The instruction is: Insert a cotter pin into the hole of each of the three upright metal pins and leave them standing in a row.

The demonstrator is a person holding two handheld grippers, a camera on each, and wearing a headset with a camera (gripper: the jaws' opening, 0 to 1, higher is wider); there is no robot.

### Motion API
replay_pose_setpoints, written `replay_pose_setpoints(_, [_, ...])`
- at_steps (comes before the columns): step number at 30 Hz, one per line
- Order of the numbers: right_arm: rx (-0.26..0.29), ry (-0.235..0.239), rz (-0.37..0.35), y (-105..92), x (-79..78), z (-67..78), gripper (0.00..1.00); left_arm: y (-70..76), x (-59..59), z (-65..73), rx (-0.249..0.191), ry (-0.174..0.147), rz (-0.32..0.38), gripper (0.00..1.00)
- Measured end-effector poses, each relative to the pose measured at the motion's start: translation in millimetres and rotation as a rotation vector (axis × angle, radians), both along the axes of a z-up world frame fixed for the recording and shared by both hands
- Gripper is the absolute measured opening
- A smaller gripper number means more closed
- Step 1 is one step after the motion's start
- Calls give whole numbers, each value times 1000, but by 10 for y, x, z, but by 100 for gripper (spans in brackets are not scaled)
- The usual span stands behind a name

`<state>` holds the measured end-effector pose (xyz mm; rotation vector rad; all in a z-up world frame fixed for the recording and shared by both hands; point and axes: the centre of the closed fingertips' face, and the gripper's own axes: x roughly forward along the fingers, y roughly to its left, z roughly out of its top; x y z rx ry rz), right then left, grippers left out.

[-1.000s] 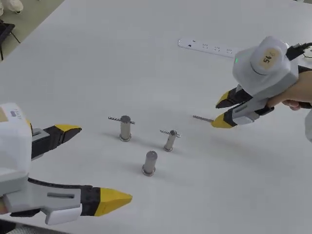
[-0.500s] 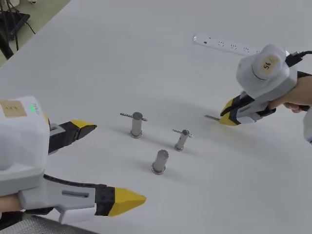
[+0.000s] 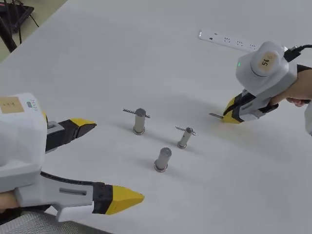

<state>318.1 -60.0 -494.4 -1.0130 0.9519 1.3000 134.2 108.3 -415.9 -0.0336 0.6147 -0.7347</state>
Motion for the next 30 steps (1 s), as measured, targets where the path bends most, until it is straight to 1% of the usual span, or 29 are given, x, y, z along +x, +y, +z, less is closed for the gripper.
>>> replay_pose_setpoints(2, [-26, -3, 34, 0, -5, -4, 3, 8, 0, -5, 5, -1, 4, 95])
replay_pose_setpoints(6, [-54, -8, 77, -1, -17, -10, 3, 10, -24, -21, 28, 0, -4, 95])
replay_pose_setpoints(7, [-64, -13, 115, 1, -24, -12, 2, 16, -27, -18, 28, 1, -1, 95])
replay_pose_setpoints(10, [-72, -5, 111, 2, -22, -13, 2, 37, -27, 2, 25, -2, 15, 95])
replay_pose_setpoints(13, [-66, 3, 105, -3, -18, -12, 2, 42, -48, 27, 25, -9, 20, 95])
replay_pose_setpoints(14, [-58, 4, 88, -2, -8, -12, 1, 41, -53, 30, 24, -10, 18, 95])
replay_pose_setpoints(16, [-41, -13, 53, 3, 31, -17, 0, 12, -98, 44, 26, -14, -3, 95])
replay_pose_setpoints(17, [-40, -1, 58, -4, 7, -19, 0, -3, -119, 45, 31, -15, -15, 95])
replay_pose_setpoints(23, [-28, -6, 64, -4, 5, -21, 0, -36, -143, 55, 31, -18, -20, 95])
replay_pose_setpoints(24, [-27, -15, 80, -6, 1, -24, 0, -41, -148, 53, 37, -19, -23, 95])
replay_pose_setpoints(26, [-28, -20, 82, -12, 22, -35, 0, -52, -151, 55, 35, -18, -25, 95])
replay_pose_setpoints(29, [-33, -32, 85, -6, 13, -33, 0, -68, -146, 61, 30, -20, -25, 95])
replay_pose_setpoints(30, [-41, -54, 107, -6, 18, -33, 0, -72, -147, 61, 31, -21, -27, 95])
